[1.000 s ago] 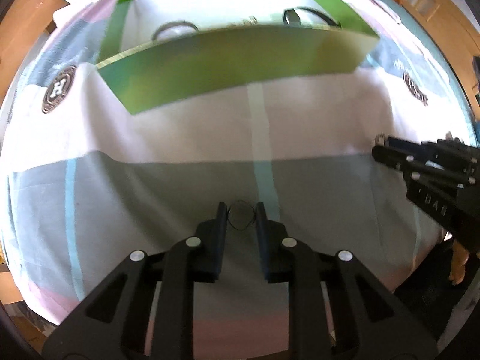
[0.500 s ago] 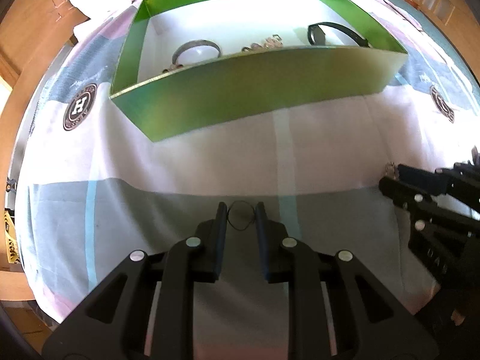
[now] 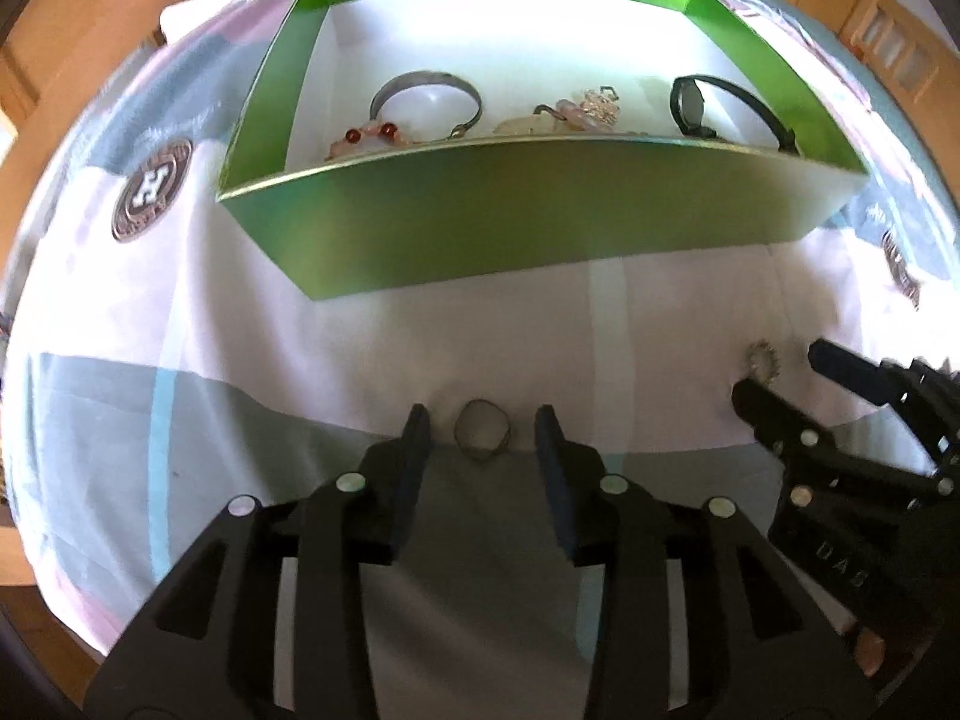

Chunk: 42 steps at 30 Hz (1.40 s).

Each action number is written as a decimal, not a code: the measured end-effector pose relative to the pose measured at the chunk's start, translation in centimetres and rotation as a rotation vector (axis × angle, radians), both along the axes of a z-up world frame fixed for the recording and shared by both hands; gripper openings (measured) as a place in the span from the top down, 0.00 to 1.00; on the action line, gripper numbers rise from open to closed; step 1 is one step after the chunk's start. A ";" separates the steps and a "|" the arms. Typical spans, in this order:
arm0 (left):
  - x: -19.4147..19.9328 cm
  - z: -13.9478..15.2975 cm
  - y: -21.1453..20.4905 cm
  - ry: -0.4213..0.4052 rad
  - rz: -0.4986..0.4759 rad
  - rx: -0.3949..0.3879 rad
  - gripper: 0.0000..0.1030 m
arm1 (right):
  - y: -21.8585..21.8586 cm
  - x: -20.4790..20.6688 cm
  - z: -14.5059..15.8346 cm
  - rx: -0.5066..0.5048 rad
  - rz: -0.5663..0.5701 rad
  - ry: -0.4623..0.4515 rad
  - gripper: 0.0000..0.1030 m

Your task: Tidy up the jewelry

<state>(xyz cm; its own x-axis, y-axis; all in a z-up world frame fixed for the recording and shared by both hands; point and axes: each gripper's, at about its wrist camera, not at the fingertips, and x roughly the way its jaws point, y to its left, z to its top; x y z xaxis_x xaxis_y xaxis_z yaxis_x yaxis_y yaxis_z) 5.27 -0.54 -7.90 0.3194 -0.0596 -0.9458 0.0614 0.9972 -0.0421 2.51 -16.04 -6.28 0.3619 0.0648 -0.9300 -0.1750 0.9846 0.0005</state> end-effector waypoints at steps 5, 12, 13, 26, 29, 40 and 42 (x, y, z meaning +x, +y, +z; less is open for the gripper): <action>0.3 -0.2 0.8 0.008 0.006 -0.015 0.63 | 0.3 -0.4 -0.6 -0.026 0.022 -0.028 0.42; 0.0 -0.4 -1.2 -0.022 -0.047 0.068 0.56 | 0.2 -0.5 -1.0 -0.011 0.012 -0.045 0.53; 0.0 -0.4 -1.4 -0.030 -0.054 0.081 0.57 | 0.2 -0.5 -1.0 -0.007 0.015 -0.045 0.59; -0.7 0.4 -2.4 -0.056 -0.081 0.069 0.81 | 0.2 0.5 -0.4 0.010 0.016 -0.052 0.79; -1.4 1.2 -2.3 -0.081 -0.081 0.064 0.81 | -0.3 0.2 1.1 0.030 0.007 -0.093 0.79; -0.5 10.8 -1.6 -0.430 -0.065 0.076 0.81 | -0.4 4.9 9.4 0.111 0.025 -0.373 0.79; 0.6 11.3 -1.3 -0.444 -0.061 0.057 0.81 | -0.2 6.2 8.4 0.128 0.015 -0.348 0.79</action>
